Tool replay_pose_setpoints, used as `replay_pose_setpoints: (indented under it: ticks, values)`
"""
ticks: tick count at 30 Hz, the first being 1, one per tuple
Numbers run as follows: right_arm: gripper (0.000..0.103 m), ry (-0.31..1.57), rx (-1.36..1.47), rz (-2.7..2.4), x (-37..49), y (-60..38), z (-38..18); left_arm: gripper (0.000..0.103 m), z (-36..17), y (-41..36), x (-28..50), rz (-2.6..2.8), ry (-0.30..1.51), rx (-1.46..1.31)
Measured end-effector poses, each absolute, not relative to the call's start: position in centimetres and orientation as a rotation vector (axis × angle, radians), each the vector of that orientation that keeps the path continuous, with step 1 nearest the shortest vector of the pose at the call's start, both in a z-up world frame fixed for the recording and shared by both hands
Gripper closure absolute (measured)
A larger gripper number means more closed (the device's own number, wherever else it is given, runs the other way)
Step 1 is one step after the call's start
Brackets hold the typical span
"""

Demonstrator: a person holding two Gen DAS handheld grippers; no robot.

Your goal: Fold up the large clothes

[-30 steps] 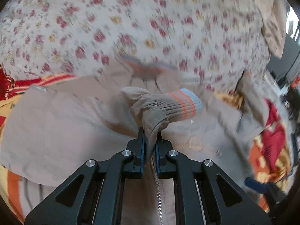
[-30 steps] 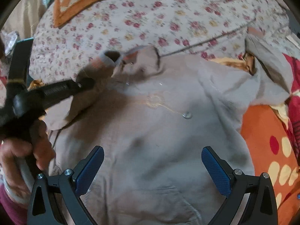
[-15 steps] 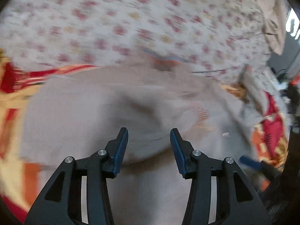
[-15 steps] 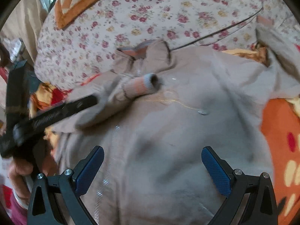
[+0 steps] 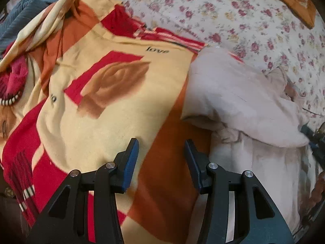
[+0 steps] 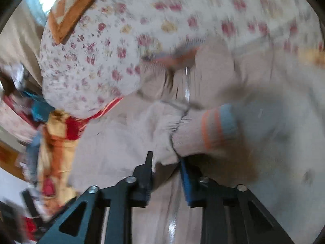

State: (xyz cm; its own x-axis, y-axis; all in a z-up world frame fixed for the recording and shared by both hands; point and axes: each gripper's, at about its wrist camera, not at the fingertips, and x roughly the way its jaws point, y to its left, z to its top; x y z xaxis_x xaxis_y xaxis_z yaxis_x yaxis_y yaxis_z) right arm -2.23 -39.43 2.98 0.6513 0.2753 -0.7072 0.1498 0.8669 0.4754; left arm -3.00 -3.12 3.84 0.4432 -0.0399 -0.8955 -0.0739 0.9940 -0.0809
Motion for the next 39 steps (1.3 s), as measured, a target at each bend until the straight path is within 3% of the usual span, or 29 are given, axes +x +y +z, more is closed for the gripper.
replay_pose_setpoints:
  ticks: [7,14,19,27,31,39]
  values:
    - [0.085,0.683,0.386,-0.038,-7.3,-42.6,8.8,0.057,4.3,-5.1,-2.4,-0.093,1.083,-0.159]
    - [0.085,0.837,0.459,-0.11,-7.1,-46.9,4.2,0.057,4.9,-7.2,-2.4,-0.103,1.066,-0.153]
    - [0.085,0.825,0.443,-0.108,-7.8,-47.2,4.6,0.057,6.4,-8.8,-1.3,-0.103,1.017,-0.118]
    - [0.084,1.005,0.419,-0.115,-7.1,-48.1,0.5,0.057,3.4,-9.1,0.2,-0.045,1.079,-0.094]
    - [0.054,0.916,0.478,-0.21,-9.4,-50.3,2.4,0.057,2.3,-8.7,0.2,-0.043,1.105,-0.072]
    - [0.053,0.767,0.382,-0.193,-11.2,-47.9,7.7,0.057,4.5,-9.6,-0.6,-0.028,1.026,-0.07]
